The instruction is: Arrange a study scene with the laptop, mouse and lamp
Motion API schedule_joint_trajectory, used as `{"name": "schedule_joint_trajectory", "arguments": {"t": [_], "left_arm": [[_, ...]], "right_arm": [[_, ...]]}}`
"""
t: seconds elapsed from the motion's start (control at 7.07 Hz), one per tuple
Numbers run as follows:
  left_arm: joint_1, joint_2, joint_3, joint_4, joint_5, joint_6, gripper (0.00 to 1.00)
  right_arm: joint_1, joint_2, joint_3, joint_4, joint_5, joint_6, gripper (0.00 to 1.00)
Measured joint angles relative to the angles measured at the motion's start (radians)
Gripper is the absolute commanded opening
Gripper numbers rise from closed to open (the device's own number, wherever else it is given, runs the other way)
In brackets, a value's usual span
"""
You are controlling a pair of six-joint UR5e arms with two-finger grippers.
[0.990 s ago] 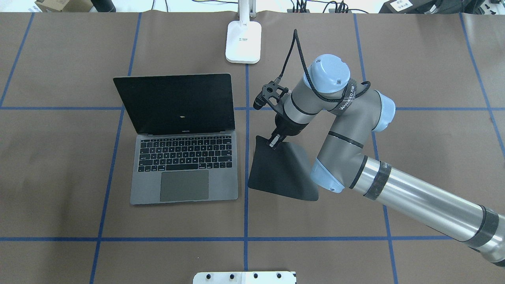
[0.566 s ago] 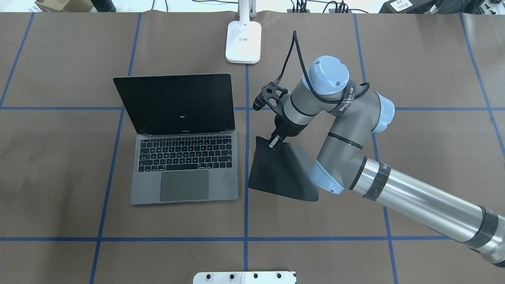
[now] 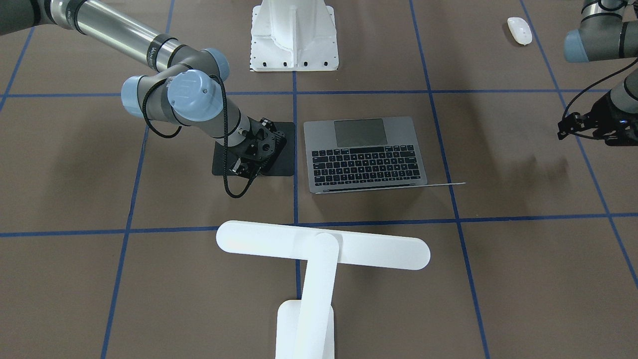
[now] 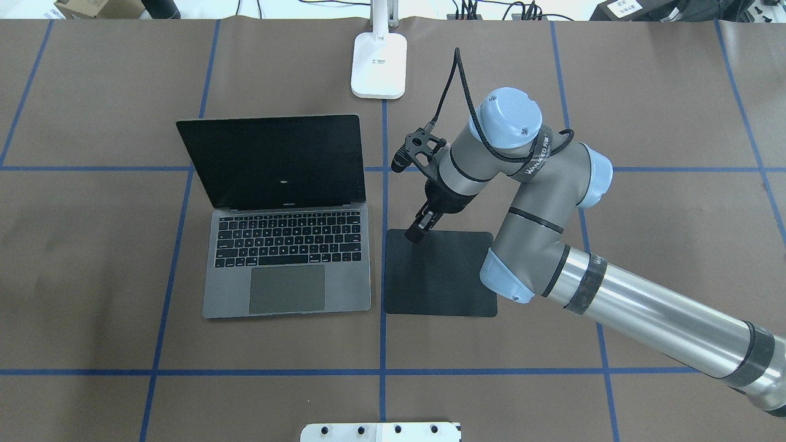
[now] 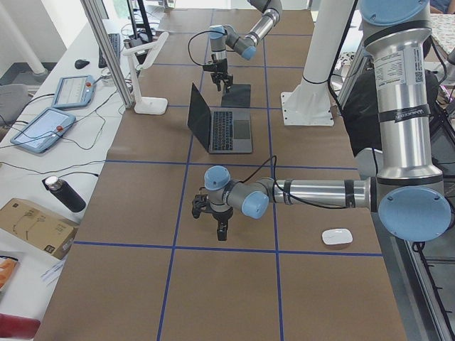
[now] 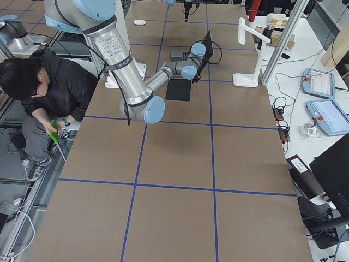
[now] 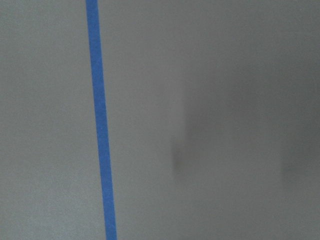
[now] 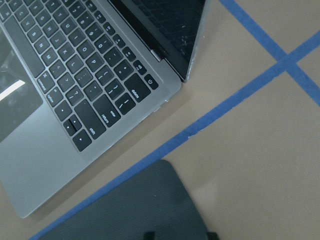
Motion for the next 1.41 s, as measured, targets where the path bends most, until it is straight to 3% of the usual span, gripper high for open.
{"name": "schedule_joint_trajectory", "arguments": {"t": [0.71,1.13,1.41], "left_arm": [[-0.010,-0.004,-0.037,0.000,-0.002,-0.018,1.00],[-0.016,0.158,-0.192,-0.051,-0.003,-0.076,1.00],[-0.012,0.278,-0.247,-0.155,-0.004,-0.169,1.00]], "right_arm": [[0.065,-0.010,0.016,-0.049,-0.102,0.004,0.99],[0.158,-0.080,0.178,-0.328,-0.106,0.014,0.99],[0.187,-0.109,0.250,-0.440,-0.105,0.048,0.99]]}}
